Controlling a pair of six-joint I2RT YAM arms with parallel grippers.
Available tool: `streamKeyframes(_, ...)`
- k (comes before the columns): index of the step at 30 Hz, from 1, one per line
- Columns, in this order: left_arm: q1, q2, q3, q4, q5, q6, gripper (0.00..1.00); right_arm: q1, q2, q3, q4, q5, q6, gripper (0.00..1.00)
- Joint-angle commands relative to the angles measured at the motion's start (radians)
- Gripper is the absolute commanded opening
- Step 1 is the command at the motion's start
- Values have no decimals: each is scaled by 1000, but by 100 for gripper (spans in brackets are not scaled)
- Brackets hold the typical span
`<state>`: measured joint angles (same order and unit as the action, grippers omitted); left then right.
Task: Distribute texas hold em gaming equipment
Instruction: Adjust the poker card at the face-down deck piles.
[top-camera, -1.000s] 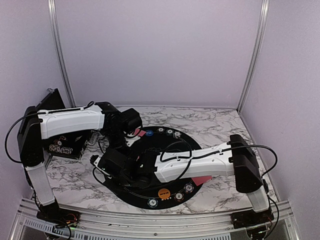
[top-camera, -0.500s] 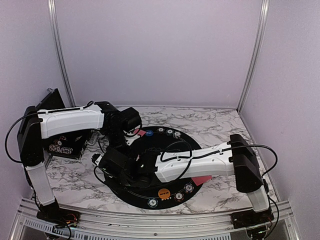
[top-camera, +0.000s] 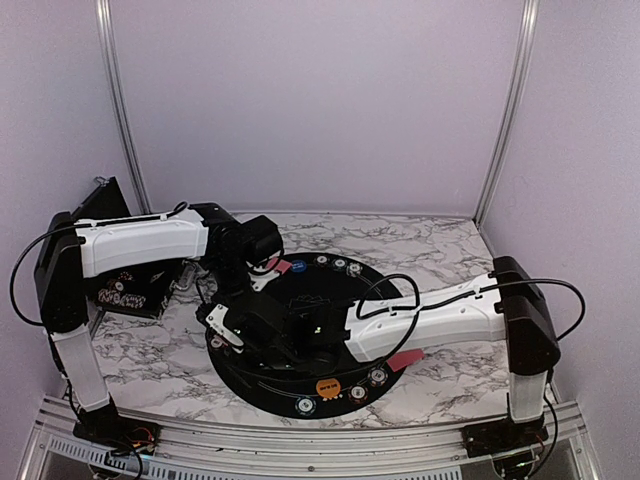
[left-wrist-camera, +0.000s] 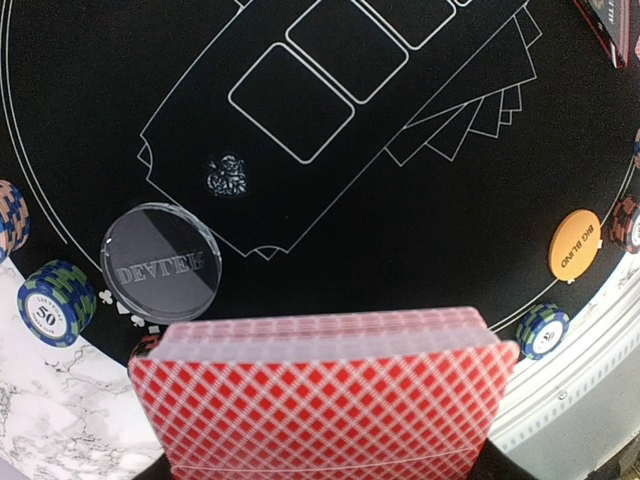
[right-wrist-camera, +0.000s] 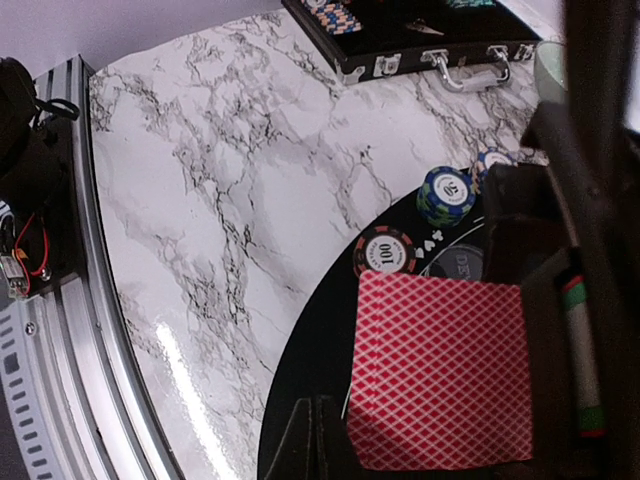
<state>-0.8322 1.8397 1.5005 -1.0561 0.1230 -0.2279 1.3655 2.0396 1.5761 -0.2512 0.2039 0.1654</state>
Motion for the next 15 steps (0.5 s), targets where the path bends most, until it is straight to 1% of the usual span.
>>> streamKeyframes(1,3,-4,12,-37,4,2,58,-14,-39,-13,68,25,22,0)
streamKeyframes(8,2,-5,11,-37,3,2,58,-13,-13,13,52,85,30,0)
streamKeyframes(15,1,-5,9,-38,2,3,58,10,17,48,31,88,4,0)
